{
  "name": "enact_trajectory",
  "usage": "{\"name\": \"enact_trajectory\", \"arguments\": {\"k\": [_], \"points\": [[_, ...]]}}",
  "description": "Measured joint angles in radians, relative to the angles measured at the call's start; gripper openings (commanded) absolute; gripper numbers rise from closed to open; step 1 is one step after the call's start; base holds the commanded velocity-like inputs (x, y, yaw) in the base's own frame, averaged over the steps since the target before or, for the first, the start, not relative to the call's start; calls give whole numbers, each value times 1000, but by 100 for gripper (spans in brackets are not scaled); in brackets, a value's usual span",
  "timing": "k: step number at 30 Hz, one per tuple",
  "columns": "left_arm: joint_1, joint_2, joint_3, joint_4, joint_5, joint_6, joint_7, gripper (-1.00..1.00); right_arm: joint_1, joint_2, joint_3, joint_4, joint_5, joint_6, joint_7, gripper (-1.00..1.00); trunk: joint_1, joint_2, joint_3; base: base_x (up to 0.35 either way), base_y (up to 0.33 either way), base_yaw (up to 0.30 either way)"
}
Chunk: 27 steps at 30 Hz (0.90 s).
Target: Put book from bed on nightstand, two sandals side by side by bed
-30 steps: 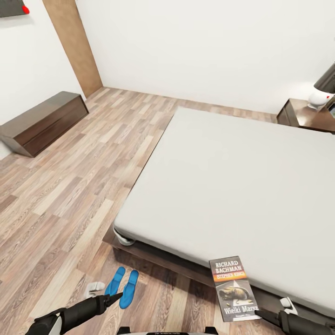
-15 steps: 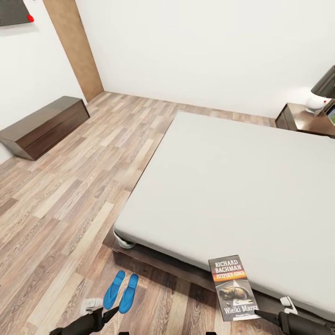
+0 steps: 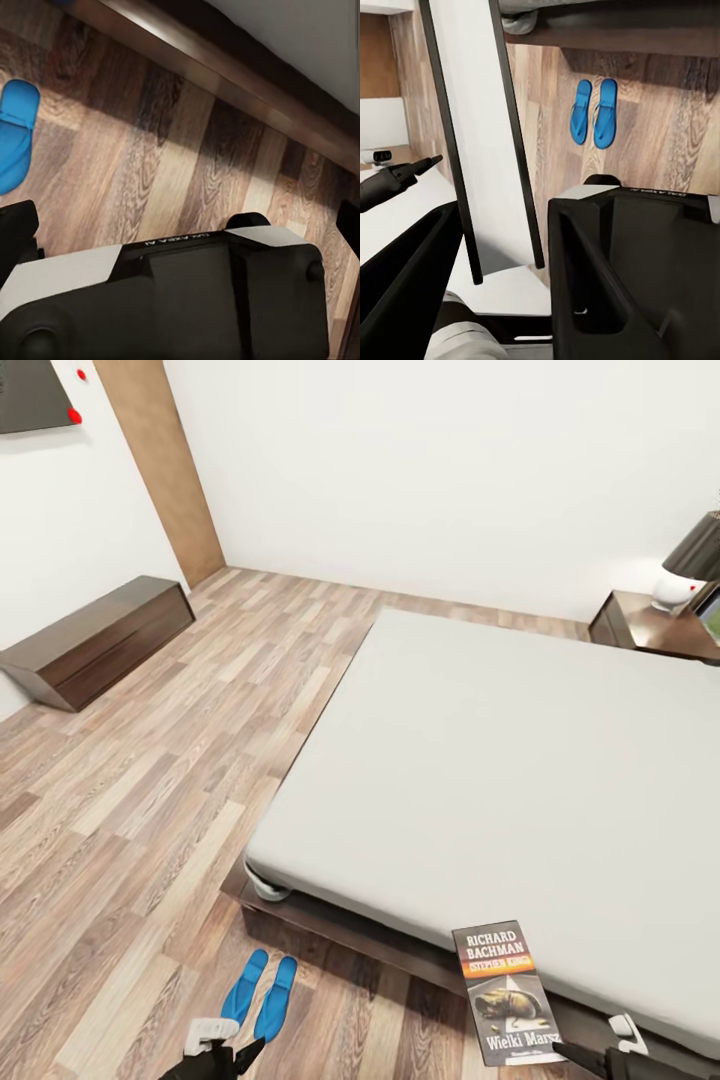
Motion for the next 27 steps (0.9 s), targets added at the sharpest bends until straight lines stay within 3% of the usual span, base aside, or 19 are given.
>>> {"name": "enact_trajectory", "arguments": {"k": [12,14,19,27], "points": [[0,2,-11,-1,-3,1,0,100,0,0,-1,0,-1,-1,0,-100,0,0,19,0,0,0],[0,3,-34,-1,-3,1,1,100,0,0,-1,0,-1,-1,0,-100,0,0,23,0,0,0],[0,7,-133,-1,-2,1,2,100,0,0,-1,0,-1,-1,0,-100,0,0,31,0,0,0],[0,4,-163,-1,-6,0,44,100,0,0,-1,0,-1,-1,0,-100,0,0,44,0,0,0]]}}
